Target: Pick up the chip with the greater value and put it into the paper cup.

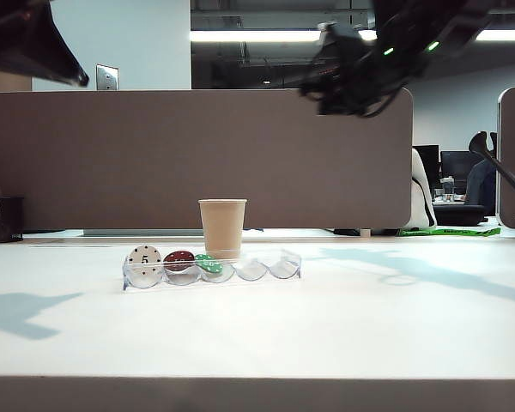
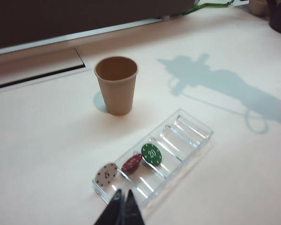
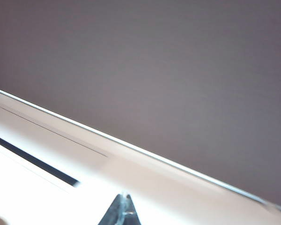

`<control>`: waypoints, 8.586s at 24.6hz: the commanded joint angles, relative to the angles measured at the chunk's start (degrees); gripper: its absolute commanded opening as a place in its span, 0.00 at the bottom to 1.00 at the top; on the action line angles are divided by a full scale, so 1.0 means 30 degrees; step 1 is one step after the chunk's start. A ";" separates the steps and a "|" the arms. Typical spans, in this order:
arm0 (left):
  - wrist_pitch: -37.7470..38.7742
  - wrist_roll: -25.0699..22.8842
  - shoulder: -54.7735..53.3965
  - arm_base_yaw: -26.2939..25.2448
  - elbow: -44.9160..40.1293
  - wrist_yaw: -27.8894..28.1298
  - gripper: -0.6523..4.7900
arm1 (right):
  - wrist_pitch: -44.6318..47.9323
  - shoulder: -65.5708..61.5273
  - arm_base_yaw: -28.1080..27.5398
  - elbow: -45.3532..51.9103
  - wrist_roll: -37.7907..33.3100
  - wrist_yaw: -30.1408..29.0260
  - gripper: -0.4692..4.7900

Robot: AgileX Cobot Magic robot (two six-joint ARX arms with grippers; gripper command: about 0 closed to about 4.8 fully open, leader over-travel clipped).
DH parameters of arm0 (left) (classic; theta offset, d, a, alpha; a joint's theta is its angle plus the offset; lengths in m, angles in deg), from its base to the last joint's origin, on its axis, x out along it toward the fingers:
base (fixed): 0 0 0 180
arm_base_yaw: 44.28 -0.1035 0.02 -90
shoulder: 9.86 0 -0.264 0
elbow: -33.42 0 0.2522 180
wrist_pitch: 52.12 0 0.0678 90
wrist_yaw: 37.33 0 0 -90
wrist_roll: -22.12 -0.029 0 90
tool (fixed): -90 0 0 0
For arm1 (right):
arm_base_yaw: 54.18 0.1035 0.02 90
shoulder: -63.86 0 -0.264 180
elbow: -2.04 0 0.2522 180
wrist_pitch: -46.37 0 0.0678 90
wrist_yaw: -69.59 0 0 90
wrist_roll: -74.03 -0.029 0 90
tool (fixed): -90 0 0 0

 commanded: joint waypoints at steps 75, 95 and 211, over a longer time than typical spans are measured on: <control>0.6171 0.3177 1.7180 0.0007 -0.6484 0.4124 0.11 | -0.2455 3.8811 -0.7133 3.1889 -0.2135 0.0954 0.09; -0.2973 0.2674 1.7187 0.0007 -1.2502 0.2805 0.11 | -0.2674 3.8811 -0.7111 3.1882 -0.2295 0.0087 0.09; -0.2812 0.0452 1.7187 -0.6382 -1.2568 0.3096 0.11 | -0.3810 3.8811 -0.6317 3.1882 -0.1625 0.1530 0.09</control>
